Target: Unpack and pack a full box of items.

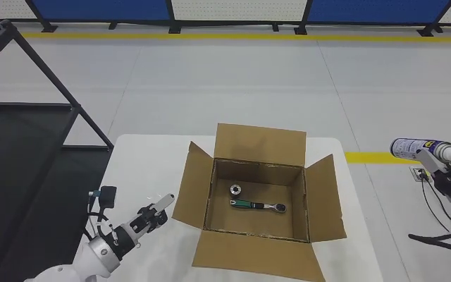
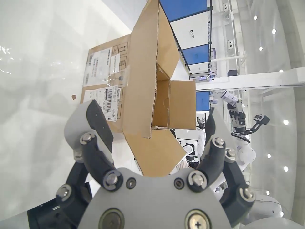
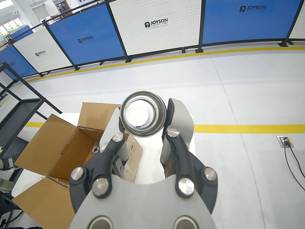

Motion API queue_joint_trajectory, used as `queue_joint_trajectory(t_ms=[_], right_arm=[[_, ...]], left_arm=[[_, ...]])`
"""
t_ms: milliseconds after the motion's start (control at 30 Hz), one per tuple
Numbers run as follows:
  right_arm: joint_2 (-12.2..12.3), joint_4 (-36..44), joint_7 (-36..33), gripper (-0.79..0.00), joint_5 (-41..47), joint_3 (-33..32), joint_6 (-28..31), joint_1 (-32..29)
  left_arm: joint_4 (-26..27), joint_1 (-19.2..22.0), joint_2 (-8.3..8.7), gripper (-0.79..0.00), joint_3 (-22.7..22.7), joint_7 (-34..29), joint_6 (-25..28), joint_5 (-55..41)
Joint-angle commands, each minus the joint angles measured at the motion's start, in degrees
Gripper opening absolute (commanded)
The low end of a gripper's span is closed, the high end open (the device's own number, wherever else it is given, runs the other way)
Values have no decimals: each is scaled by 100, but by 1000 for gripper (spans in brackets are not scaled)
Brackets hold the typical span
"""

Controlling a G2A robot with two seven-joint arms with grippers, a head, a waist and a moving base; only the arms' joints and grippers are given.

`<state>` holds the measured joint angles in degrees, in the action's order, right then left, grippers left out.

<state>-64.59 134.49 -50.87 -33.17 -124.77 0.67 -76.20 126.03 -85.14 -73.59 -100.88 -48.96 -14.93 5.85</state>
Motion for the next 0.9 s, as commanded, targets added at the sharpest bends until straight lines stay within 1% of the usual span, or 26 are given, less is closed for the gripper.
queue_joint_trajectory(t_ms=[0, 67, 133, 167, 200, 300, 333, 533, 867], right_arm=[[0, 0, 0, -785, 0, 0, 0, 0], [0, 0, 0, -785, 0, 0, 0, 0], [0, 0, 0, -785, 0, 0, 0, 0], [0, 0, 0, -785, 0, 0, 0, 0], [0, 0, 0, -785, 0, 0, 0, 0], [0, 0, 0, -785, 0, 0, 0, 0], [0, 0, 0, -785, 0, 0, 0, 0], [0, 0, 0, -785, 0, 0, 0, 0], [0, 0, 0, -785, 0, 0, 0, 0]], left_arm=[[-14, -50, 15, 0, 92, -44, 91, 56], [20, -54, 40, 0, 228, -32, 77, 376], [41, -8, 59, -326, 418, -15, 4, 639], [43, 23, 66, -471, 512, 4, -50, 750], [45, 59, 73, -597, 596, 15, -101, 841], [20, 153, 86, -763, 762, 98, -242, 952], [14, 173, 90, -785, 794, 114, -285, 968], [62, 179, 125, -785, 883, 185, -450, 1074], [266, -100, 164, -785, 759, 522, -528, 945]])
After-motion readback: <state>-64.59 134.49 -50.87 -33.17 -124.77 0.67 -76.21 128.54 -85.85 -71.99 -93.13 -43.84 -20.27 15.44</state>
